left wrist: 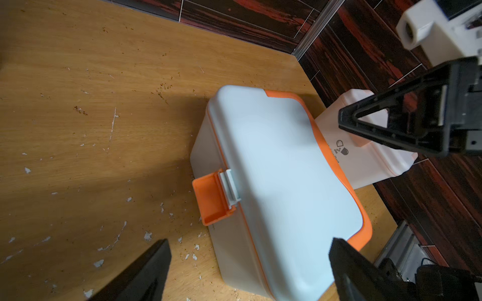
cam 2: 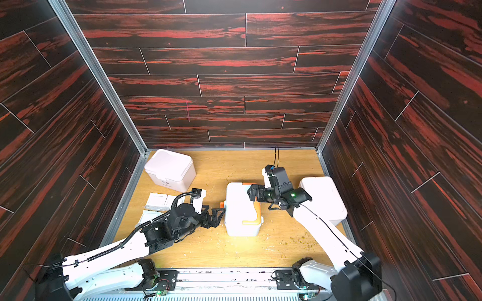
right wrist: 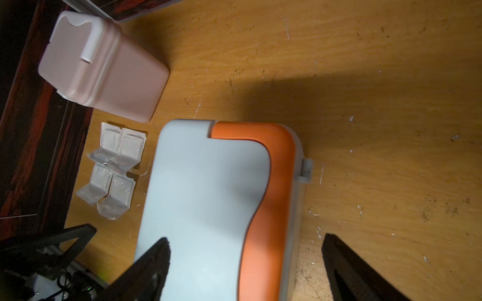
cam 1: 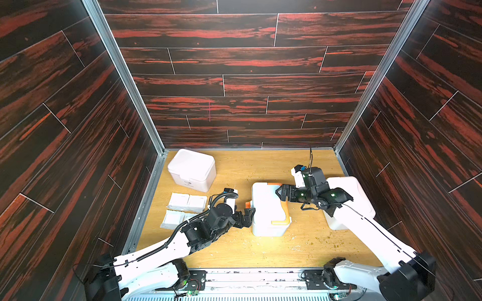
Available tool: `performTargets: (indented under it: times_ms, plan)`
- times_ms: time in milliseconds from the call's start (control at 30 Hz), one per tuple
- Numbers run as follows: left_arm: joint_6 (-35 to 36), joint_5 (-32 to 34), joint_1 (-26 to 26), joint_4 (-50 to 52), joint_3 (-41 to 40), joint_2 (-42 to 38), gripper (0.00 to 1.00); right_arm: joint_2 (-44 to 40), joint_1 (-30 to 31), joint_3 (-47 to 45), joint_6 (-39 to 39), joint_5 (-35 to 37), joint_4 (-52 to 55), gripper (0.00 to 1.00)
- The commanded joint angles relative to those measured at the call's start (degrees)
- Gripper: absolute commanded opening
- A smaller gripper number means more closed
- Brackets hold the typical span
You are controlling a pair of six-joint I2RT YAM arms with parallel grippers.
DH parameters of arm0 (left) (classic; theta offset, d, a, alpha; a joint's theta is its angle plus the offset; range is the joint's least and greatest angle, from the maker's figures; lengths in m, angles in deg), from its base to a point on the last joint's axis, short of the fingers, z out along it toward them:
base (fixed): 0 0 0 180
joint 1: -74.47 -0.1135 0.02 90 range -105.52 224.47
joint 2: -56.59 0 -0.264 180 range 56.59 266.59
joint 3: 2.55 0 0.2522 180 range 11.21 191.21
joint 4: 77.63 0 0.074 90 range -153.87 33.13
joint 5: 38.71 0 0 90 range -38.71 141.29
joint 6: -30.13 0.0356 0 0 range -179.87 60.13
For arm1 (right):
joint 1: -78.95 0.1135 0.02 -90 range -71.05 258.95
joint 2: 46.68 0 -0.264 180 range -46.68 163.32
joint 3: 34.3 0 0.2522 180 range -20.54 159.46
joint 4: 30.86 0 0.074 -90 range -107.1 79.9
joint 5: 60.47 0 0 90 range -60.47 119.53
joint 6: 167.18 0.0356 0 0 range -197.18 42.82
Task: Open first aid kits and take out gauze
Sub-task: Adjust the first aid kit at the center of the board.
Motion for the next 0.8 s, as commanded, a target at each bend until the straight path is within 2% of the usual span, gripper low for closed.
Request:
performTargets:
  times_ms: [0, 233, 400, 600, 767]
  plan:
    - [-2.65, -2.26, -1.88, -0.93, -0.39, -0.37, 0.99, 3.36, -0.45, -0.69, -1.10, -6.86, -3.03, 0.92]
    - [-7.20, -8.61, -6.95, -6.88, -5.19, -1.35, 1.00, 9.79, -0.37, 1.15, -1.72, -18.40, -9.18, 0.88]
    - [-8.40, -10.56, -8.32, -10.06, -6.63, 0.08, 0.99, 11.04, -0.29, 3.10, -2.37, -20.77, -9.90, 0.88]
    - [-10.50, -11.06, -10.12, -12.38, -8.94, -0.36, 1.00, 6.57, 0.23, 3.71, -3.46, -7.54, -4.33, 0.87]
    - [-13.07, -14.62, -12.42, -17.33, -11.78, -0.14, 1.00, 3.35, 6.85, 5.05, -7.09, 0.61, -0.77, 0.85]
